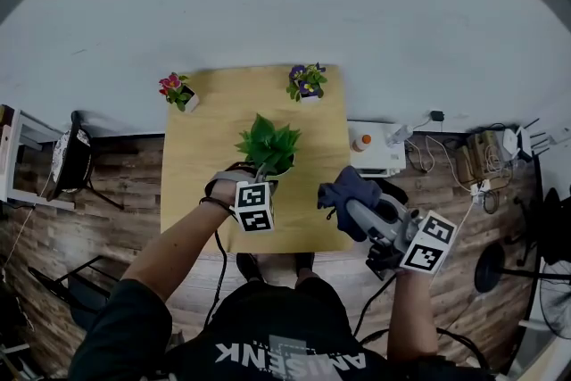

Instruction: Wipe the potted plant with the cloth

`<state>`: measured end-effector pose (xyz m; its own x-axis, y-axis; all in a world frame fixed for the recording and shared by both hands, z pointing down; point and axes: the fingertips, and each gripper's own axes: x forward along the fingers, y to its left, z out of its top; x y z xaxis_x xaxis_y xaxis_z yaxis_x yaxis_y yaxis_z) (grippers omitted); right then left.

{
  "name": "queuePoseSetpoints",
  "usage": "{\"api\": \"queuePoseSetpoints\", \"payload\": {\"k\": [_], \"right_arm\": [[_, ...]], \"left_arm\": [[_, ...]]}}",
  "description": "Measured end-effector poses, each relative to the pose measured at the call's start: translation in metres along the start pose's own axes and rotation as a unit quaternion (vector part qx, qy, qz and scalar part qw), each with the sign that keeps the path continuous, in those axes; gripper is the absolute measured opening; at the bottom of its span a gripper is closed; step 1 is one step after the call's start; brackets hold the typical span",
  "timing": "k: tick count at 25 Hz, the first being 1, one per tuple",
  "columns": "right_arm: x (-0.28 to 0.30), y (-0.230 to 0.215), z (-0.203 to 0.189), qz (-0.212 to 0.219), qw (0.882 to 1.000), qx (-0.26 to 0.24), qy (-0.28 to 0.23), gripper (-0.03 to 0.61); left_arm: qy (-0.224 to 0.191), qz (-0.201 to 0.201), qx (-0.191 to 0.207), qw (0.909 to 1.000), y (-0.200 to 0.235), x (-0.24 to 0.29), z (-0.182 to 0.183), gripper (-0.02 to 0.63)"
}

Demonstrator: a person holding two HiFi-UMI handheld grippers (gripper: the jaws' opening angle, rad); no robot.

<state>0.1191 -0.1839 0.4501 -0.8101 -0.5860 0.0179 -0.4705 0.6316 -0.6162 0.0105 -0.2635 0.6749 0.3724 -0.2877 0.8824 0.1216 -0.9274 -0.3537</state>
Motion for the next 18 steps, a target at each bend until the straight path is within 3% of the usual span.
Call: {"api": "queuePoseSetpoints", "payload": {"k": [4, 9, 15, 18], "right_arm": [[0.001, 0.004, 0.006, 0.007, 1.000, -0.017, 0.001, 0.046], [0.006, 0.015, 0.020, 0.019, 0.998, -0.053, 0.011, 0.046], [0.020, 0.040, 0.051, 0.048, 0.991, -0.121, 0.012, 0.046], [0.034, 0.050, 0.067, 0.040, 0.986, -0.159, 0.023, 0.046]], "left_arm": [[-0.032, 0.012, -0.057, 0.9978, 0.005, -0.016, 0.004, 0.091], [-0.103, 0.035, -0.131, 0.9854, 0.011, -0.060, 0.016, 0.091], [-0.176, 0.055, -0.253, 0.9497, 0.019, -0.128, 0.021, 0.091], [-0.215, 0.097, -0.292, 0.9269, 0.034, -0.170, 0.021, 0.091]]}}
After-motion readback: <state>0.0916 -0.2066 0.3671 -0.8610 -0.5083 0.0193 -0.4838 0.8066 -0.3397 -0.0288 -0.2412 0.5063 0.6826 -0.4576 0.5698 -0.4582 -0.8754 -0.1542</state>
